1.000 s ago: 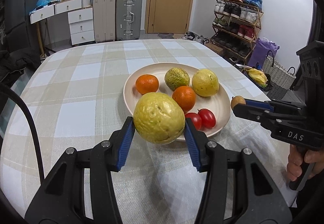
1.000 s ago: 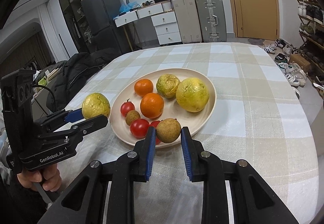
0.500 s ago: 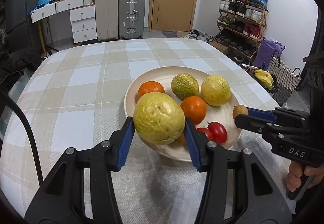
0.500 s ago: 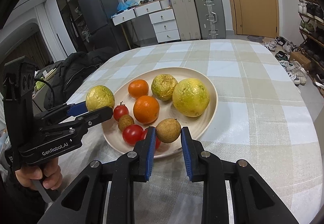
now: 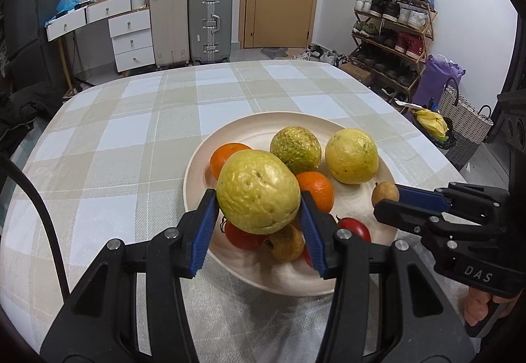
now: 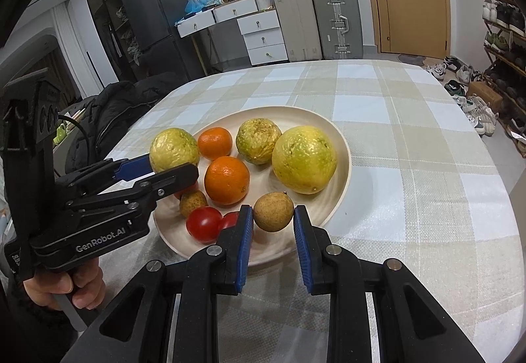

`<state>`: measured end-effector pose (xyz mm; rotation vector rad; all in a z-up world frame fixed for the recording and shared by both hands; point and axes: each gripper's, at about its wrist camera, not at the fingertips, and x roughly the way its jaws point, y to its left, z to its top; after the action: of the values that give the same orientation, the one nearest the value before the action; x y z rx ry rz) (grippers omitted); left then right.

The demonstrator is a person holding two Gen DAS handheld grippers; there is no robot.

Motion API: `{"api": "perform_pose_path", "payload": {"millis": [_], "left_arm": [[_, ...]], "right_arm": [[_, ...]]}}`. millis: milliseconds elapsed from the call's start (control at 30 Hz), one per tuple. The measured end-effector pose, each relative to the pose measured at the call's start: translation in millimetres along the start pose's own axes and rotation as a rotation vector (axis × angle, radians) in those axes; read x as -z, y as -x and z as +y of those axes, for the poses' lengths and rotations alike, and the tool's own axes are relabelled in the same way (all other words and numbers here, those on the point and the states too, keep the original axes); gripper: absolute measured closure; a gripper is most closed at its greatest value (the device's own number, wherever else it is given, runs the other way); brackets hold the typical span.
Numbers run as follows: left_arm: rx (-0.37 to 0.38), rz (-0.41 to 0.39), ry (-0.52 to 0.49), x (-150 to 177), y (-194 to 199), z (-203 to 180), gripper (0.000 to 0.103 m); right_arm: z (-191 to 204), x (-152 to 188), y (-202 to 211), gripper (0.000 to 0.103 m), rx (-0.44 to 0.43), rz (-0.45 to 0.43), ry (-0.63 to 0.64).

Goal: Organize fruits
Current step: 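Open both tools to release the pomelo and brown fruit onto the plate, then withdraw both open tools from the plate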

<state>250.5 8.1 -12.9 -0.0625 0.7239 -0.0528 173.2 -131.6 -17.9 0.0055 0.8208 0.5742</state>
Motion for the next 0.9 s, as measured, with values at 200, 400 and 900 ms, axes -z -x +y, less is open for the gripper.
{"api": "perform_pose_path", "payload": {"millis": [200, 400, 900], "left_arm": [[-0.010, 0.007, 0.001, -4.2, -10.1, -1.7, 0.056], [-0.015, 0.009, -0.003, -2.8, -11.6, -4.0, 0.056], [0.009, -0.049, 0.011, 12.4, 23.0, 0.0, 0.039]], "right_arm": [[0.1, -1.4, -1.6, 0.077, 0.004, 0.002, 0.000], [-0.3, -1.5, -2.0, 0.077, 0.005, 0.000, -0.002], [-2.4, 2.4, 7.9, 0.047, 0.011, -0.038, -0.003]]}}
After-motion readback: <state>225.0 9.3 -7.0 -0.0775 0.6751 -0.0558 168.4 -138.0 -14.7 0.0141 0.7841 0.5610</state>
